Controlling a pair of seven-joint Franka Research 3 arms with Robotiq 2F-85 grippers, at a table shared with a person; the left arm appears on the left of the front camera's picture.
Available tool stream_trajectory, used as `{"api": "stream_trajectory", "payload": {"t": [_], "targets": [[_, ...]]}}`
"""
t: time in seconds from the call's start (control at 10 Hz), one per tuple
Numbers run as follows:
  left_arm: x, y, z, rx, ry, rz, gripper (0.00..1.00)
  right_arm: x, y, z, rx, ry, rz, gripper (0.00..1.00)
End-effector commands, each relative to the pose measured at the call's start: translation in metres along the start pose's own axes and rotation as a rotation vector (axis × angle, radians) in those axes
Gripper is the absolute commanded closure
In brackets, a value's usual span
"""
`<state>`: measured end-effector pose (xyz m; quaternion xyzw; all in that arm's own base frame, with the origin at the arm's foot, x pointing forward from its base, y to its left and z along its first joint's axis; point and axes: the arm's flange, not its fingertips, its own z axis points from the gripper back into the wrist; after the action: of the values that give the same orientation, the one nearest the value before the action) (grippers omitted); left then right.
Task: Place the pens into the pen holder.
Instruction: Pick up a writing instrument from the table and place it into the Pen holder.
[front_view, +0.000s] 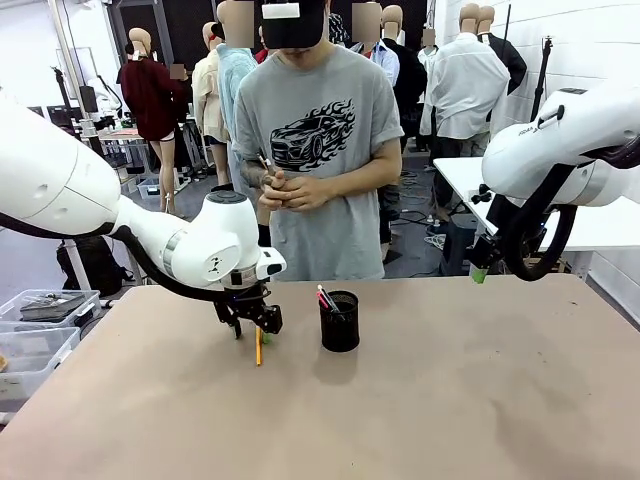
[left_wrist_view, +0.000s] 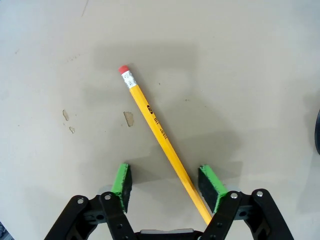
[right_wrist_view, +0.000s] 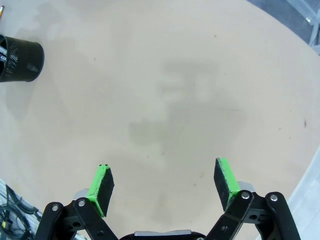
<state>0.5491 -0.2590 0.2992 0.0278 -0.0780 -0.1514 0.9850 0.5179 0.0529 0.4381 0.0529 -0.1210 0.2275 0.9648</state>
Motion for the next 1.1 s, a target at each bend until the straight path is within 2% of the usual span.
{"api": "stream_trajectory", "payload": {"t": [0.0,0.5,0.8,1.0], "targets": [[0.005,-0.003,-0.012,0.004,0.031,0.029,0.98,0.001,-0.001,-0.001,-0.008,-0.01,0.002,0.0],[-0.001,0.01,-0.004,-0.08,0.073,0.036,1.0,0.001,-0.001,-0.001,-0.008,-0.01,0.002,0.0],[-0.002,0.011,-0.005,-0.04,0.106,0.022,1.0,0.001,-0.001,-0.001,-0.008,-0.01,0.002,0.0],[-0.004,0.01,-0.003,-0.005,0.093,-0.002,1.0,0.001,-0.001,-0.001,-0.008,-0.01,0.002,0.0]]}}
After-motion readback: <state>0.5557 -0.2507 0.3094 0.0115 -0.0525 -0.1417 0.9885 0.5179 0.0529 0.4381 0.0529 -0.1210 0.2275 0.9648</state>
